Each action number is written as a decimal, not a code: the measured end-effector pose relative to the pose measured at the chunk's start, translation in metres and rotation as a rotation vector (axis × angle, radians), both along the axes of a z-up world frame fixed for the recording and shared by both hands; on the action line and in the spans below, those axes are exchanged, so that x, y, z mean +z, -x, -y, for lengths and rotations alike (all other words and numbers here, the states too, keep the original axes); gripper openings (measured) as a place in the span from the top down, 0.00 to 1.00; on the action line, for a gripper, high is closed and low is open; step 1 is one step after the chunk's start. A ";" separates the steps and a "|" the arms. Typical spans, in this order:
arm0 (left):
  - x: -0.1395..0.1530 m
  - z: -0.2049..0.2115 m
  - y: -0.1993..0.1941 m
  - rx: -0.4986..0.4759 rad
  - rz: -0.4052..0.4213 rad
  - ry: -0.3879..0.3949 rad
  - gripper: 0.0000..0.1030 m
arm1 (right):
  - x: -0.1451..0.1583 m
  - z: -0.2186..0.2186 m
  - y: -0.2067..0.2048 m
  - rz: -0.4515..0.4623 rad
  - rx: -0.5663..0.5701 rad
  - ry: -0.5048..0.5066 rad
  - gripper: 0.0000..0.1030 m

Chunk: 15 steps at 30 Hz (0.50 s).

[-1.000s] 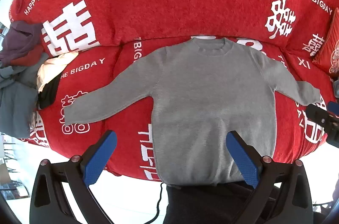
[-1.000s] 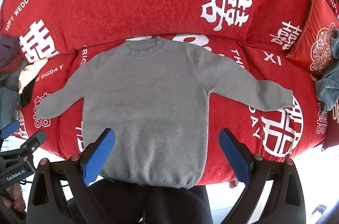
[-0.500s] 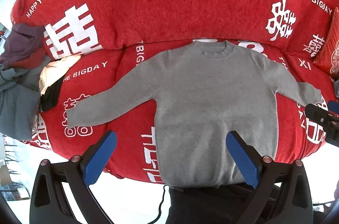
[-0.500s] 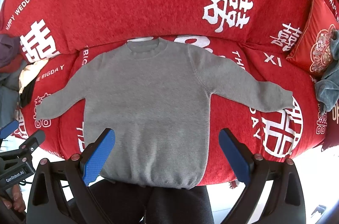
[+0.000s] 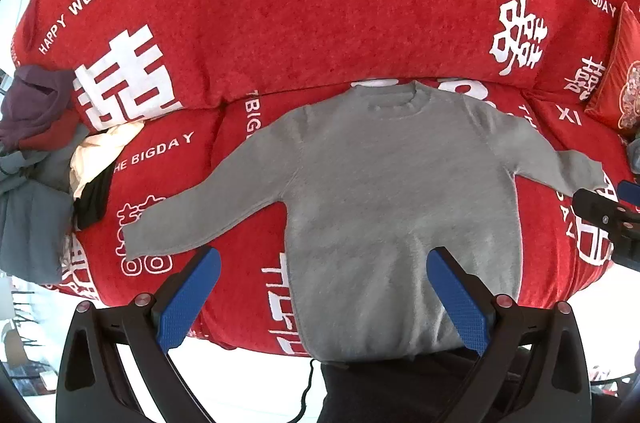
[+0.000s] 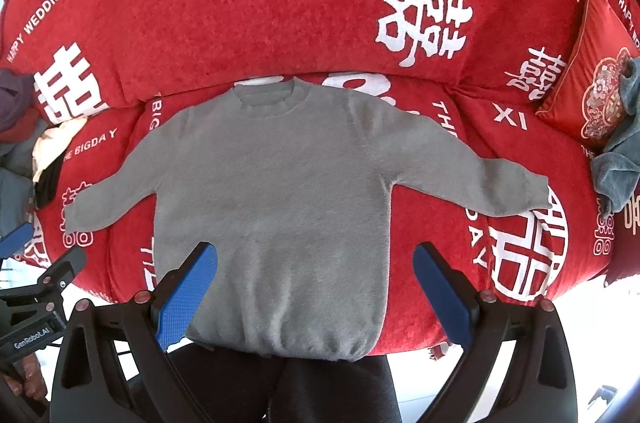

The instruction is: Fold small clothes

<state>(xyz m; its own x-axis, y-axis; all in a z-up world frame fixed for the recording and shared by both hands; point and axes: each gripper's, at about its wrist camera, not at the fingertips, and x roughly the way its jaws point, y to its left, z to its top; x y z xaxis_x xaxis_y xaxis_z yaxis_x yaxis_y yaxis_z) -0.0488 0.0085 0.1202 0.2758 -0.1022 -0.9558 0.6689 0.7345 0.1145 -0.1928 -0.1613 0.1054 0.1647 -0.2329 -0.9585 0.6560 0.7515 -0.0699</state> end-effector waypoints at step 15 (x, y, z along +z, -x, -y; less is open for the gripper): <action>-0.002 0.001 -0.003 0.007 -0.005 0.009 0.00 | -0.002 0.003 -0.002 -0.012 -0.002 -0.001 0.04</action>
<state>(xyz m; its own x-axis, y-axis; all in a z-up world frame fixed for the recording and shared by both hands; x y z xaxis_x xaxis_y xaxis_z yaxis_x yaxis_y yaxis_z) -0.0454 0.0077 0.1182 0.2722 -0.1090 -0.9560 0.6645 0.7399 0.1048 -0.1906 -0.1643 0.1038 0.1528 -0.2322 -0.9606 0.6570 0.7500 -0.0768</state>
